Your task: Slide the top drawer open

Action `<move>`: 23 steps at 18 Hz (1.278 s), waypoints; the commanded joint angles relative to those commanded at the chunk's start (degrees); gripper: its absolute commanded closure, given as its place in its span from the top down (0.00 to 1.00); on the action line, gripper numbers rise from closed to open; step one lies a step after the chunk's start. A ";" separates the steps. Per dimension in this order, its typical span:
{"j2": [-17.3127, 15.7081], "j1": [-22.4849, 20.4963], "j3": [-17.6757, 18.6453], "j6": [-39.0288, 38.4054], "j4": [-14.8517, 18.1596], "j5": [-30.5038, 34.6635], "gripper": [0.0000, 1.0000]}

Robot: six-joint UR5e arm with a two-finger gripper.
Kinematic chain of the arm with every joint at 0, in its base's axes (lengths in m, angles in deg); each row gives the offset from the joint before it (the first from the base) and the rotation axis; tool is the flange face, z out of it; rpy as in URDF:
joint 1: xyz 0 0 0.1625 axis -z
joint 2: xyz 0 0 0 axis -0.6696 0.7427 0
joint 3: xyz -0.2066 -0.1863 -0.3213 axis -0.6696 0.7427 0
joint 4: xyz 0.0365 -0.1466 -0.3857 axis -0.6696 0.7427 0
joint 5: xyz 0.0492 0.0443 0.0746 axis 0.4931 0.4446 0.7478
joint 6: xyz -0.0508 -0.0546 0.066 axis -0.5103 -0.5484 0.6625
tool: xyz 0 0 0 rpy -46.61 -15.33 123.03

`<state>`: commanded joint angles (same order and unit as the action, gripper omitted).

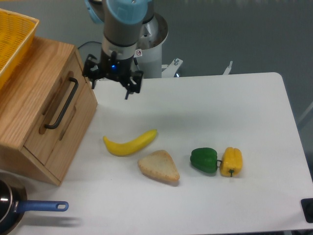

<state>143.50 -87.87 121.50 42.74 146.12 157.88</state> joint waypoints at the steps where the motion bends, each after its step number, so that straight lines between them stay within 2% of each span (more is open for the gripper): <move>1: 0.44 0.09 0.00 -0.78 0.00 -0.70 1.00; 11: 1.76 3.16 -0.88 -3.34 -0.09 -2.82 1.00; 16: 3.08 4.04 -0.88 -3.34 -0.09 -2.91 1.00; 23: 3.26 4.22 -0.88 -3.34 0.00 -2.91 1.00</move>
<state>146.76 -83.65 120.63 39.40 146.12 154.97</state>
